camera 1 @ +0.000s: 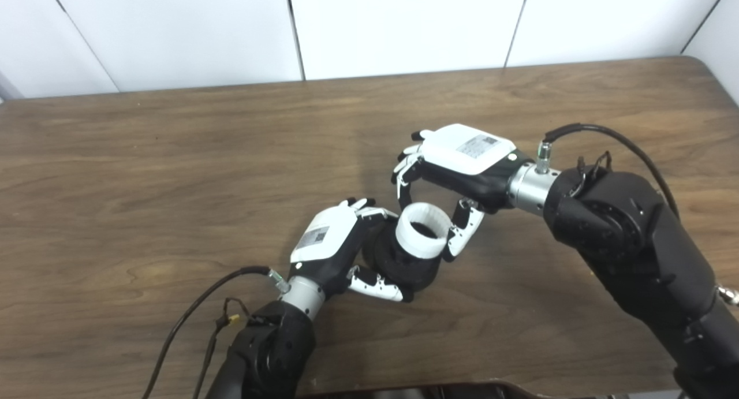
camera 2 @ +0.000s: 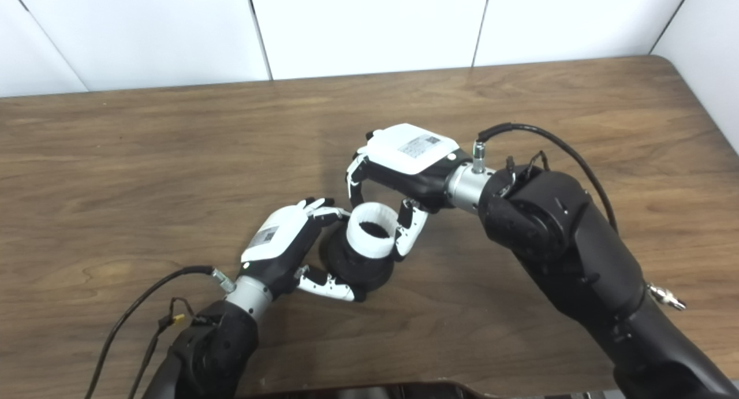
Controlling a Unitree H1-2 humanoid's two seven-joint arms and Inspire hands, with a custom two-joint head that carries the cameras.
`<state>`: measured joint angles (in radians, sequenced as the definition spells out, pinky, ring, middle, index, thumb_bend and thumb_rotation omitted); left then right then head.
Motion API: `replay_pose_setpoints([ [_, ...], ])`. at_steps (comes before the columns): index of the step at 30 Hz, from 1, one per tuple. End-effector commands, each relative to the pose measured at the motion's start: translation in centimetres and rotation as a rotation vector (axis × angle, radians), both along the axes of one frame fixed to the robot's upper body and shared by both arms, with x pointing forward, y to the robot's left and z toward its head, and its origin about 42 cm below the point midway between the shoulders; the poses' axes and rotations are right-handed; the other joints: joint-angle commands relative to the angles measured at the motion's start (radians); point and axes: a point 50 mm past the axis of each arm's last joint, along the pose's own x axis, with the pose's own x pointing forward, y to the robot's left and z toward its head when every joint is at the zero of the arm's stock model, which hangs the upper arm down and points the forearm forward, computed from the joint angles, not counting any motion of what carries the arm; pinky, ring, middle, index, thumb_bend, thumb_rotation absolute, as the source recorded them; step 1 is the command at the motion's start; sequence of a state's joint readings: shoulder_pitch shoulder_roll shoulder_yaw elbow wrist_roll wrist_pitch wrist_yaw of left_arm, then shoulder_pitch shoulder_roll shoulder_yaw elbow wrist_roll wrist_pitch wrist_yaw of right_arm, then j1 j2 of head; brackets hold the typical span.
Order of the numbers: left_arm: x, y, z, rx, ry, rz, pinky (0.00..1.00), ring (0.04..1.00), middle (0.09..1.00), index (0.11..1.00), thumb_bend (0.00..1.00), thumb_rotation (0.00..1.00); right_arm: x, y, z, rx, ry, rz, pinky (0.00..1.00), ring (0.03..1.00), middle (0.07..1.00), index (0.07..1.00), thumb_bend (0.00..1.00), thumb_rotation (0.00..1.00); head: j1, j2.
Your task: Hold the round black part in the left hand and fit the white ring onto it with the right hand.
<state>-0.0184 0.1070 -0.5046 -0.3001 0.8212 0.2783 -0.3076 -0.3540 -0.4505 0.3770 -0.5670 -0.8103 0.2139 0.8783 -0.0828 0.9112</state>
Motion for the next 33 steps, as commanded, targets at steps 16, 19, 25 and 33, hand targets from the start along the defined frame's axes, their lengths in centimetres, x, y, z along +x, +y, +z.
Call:
replay_pose_setpoints([
  [16,0.1,-1.0,0.1,-0.014,0.013,-0.023,1.0,0.951,0.813,0.48,0.52,0.05,-1.1,2.1,-0.8,0.041,-0.017,0.061,1.0,0.9,0.793,0.483,0.52,0.13,0.0,0.0],
  [19,0.2,-1.0,0.2,-0.014,0.015,-0.024,1.0,0.955,0.815,0.48,0.52,0.05,-1.3,2.4,-0.7,0.036,-0.022,0.065,1.0,0.904,0.793,0.483,0.52,0.13,0.003,0.002],
  [25,0.1,-1.2,0.3,-0.018,0.008,-0.024,1.0,0.95,0.81,0.48,0.52,0.05,-1.2,2.2,-0.9,0.033,-0.027,0.071,1.0,0.897,0.787,0.484,0.52,0.13,0.007,0.004],
  [33,0.1,-1.1,0.4,-0.018,0.007,-0.023,1.0,0.948,0.812,0.48,0.52,0.05,-0.3,1.3,-1.0,-0.009,-0.001,0.009,1.0,0.909,0.816,0.657,0.91,0.32,0.003,0.005],
])
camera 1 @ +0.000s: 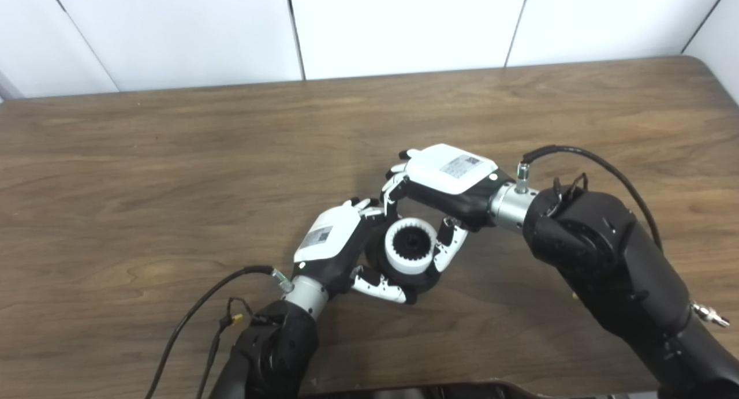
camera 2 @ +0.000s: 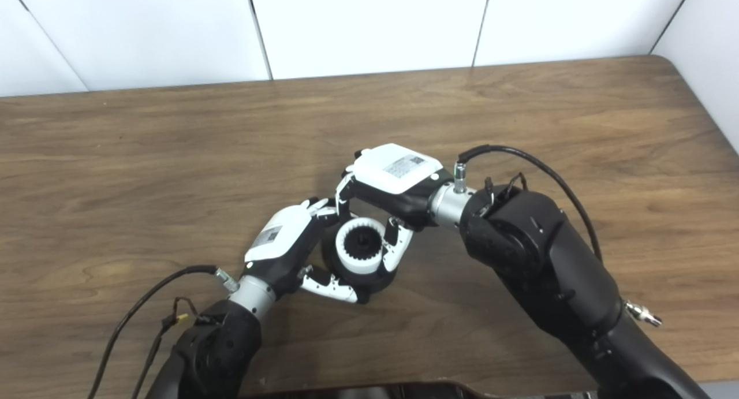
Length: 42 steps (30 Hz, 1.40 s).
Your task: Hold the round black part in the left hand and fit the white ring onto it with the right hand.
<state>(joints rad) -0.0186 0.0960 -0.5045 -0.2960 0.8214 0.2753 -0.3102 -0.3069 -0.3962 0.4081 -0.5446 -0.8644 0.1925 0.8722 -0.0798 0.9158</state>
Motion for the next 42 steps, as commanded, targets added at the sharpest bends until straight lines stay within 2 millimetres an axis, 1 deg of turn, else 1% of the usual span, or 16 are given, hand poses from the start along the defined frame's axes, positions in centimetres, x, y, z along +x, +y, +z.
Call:
replay_pose_setpoints([
  [1,0.1,-0.7,0.4,-0.009,0.003,-0.019,1.0,0.947,0.812,0.48,0.52,0.05,0.5,-0.2,1.2,-0.011,-0.035,-0.004,1.0,0.913,0.825,0.68,0.95,0.35,-0.001,0.0],
  [2,0.1,-0.7,0.4,-0.009,0.002,-0.02,1.0,0.945,0.811,0.48,0.52,0.05,0.6,-0.3,1.2,-0.012,-0.034,-0.008,1.0,0.917,0.839,0.708,0.98,0.39,-0.001,0.0],
  [5,0.0,-0.6,0.4,-0.006,0.003,-0.018,1.0,0.944,0.812,0.48,0.52,0.05,0.8,-0.6,1.5,0.007,-0.045,-0.024,1.0,0.931,0.861,0.743,1.0,0.43,-0.002,0.0],
  [9,0.0,-0.5,0.3,-0.004,0.002,-0.02,1.0,0.945,0.811,0.48,0.52,0.05,1.1,-0.9,3.2,0.049,-0.074,-0.033,1.0,0.938,0.872,0.756,1.0,0.45,-0.004,0.001],
  [14,0.1,-0.5,0.2,0.009,-0.002,-0.021,1.0,0.947,0.813,0.48,0.52,0.05,1.2,-1.1,5.9,0.103,-0.122,-0.027,1.0,0.928,0.862,0.744,1.0,0.46,-0.005,-0.001],
  [18,0.1,-0.5,0.2,0.008,0.002,-0.021,1.0,0.95,0.811,0.48,0.52,0.05,1.4,-1.3,7.1,0.134,-0.137,-0.036,1.0,0.932,0.86,0.735,1.0,0.46,-0.005,0.0],
  [23,0.0,-0.4,0.2,0.007,0.0,-0.021,1.0,0.95,0.81,0.48,0.52,0.05,1.7,-1.4,7.9,0.152,-0.141,-0.048,1.0,0.944,0.857,0.723,1.0,0.44,-0.005,0.0],
  [31,0.1,-0.3,0.1,0.02,0.006,-0.019,1.0,0.94,0.795,0.48,0.52,0.05,1.8,-1.5,8.1,0.147,-0.133,-0.061,1.0,0.945,0.859,0.715,1.0,0.43,-0.008,-0.001],
  [36,0.2,-0.3,0.5,0.087,0.012,-0.028,1.0,0.948,0.82,0.492,0.52,0.07,1.9,-1.4,8.5,0.15,-0.137,-0.064,1.0,0.95,0.862,0.7,1.0,0.43,-0.007,-0.003],
  [37,0.3,-0.3,0.5,0.101,0.012,-0.029,1.0,0.948,0.824,0.554,0.72,0.15,2.0,-1.4,8.5,0.149,-0.139,-0.065,1.0,0.95,0.861,0.699,1.0,0.43,-0.007,-0.003],
  [38,0.3,-0.3,0.6,0.118,0.012,-0.03,1.0,0.949,0.828,0.599,0.83,0.2,2.0,-1.4,8.5,0.148,-0.141,-0.065,1.0,0.95,0.862,0.7,1.0,0.43,-0.007,-0.004],
  [40,0.4,-0.4,0.7,0.145,0.014,-0.031,1.0,0.951,0.837,0.688,0.96,0.26,2.1,-1.3,8.6,0.145,-0.14,-0.067,1.0,0.948,0.863,0.701,1.0,0.44,-0.007,-0.004],
  [42,0.4,-0.4,0.7,0.166,0.015,-0.033,1.0,0.955,0.848,0.738,0.99,0.29,2.1,-1.3,8.7,0.145,-0.138,-0.065,1.0,0.949,0.865,0.698,1.0,0.44,-0.008,-0.003],
])
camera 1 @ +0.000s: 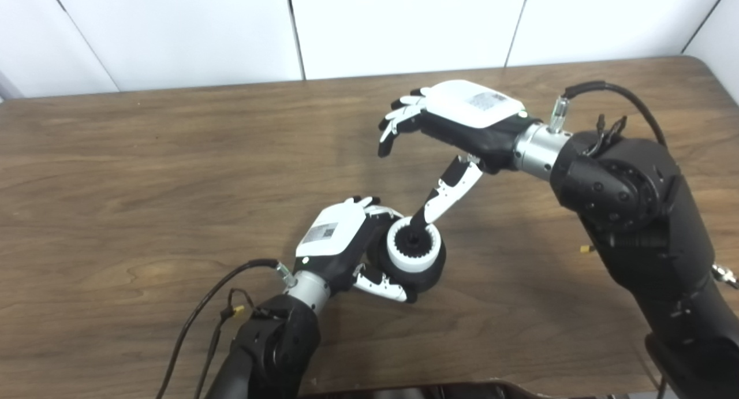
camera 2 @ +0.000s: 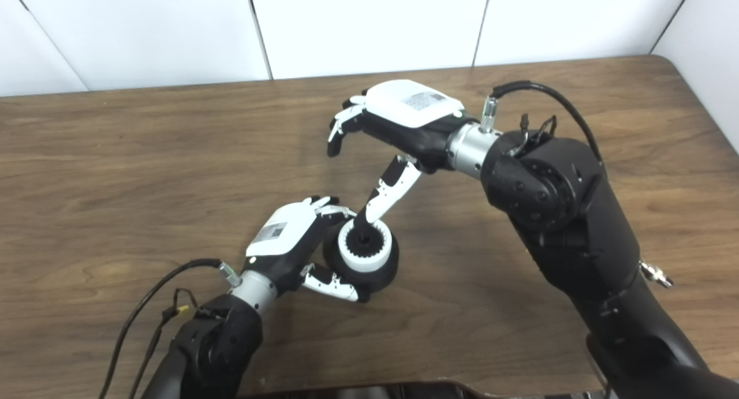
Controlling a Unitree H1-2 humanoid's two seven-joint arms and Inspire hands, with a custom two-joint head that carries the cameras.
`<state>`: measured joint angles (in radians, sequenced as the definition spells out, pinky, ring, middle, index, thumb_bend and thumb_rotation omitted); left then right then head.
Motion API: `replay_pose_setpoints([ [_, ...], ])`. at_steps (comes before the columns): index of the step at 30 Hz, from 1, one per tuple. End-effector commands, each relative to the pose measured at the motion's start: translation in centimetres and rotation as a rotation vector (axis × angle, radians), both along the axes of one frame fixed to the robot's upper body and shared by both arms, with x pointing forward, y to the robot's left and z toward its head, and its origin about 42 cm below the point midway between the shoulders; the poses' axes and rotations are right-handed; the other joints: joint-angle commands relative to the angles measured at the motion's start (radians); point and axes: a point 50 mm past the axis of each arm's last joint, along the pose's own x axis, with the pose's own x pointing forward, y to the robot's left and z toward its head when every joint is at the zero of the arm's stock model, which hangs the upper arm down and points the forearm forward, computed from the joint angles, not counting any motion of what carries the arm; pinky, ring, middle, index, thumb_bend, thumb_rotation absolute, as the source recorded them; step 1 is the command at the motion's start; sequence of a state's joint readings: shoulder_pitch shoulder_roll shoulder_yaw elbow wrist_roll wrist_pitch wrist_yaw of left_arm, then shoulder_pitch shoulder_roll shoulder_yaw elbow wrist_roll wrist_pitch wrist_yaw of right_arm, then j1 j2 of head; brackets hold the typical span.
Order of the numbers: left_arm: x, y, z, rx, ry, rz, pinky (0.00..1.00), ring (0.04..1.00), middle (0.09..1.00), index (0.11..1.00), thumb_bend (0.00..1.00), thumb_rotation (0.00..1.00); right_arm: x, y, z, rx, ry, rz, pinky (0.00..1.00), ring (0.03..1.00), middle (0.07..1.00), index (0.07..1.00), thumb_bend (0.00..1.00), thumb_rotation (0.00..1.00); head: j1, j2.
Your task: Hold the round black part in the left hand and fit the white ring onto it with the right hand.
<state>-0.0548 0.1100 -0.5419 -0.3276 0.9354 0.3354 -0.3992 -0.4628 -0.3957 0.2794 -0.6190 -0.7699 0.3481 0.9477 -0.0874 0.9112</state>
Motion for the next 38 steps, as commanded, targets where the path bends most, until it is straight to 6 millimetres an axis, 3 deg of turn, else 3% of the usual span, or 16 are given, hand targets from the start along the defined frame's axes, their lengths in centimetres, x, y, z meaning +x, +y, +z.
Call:
replay_pose_setpoints([
  [1,0.1,-0.1,-0.2,0.058,0.034,-0.013,1.0,0.956,0.851,0.748,1.0,0.3,0.1,0.0,1.8,0.005,-0.069,0.004,1.0,0.949,0.866,0.698,1.0,0.44,-0.001,0.001],
  [9,0.2,-0.1,0.5,0.12,0.076,-0.031,1.0,0.997,0.924,0.904,1.0,0.35,0.3,0.1,1.8,0.009,-0.071,0.003,1.0,0.947,0.865,0.684,1.0,0.46,0.0,-0.001],
  [20,1.4,1.0,2.7,0.227,0.127,-0.018,1.0,1.0,0.996,0.977,1.0,0.4,0.3,-0.2,1.5,0.02,-0.064,-0.013,1.0,0.946,0.864,0.68,1.0,0.45,0.005,-0.011],
  [32,3.3,5.5,7.1,0.345,0.142,0.1,1.0,1.0,1.0,1.0,1.0,0.36,0.5,-0.8,1.6,0.024,-0.07,-0.029,1.0,0.945,0.865,0.683,1.0,0.44,0.015,-0.021],
  [38,3.3,7.7,9.5,0.327,0.126,0.138,1.0,1.0,1.0,0.999,1.0,0.34,0.3,-2.1,1.5,0.05,-0.064,-0.053,1.0,0.936,0.861,0.732,1.0,0.45,0.019,-0.029],
])
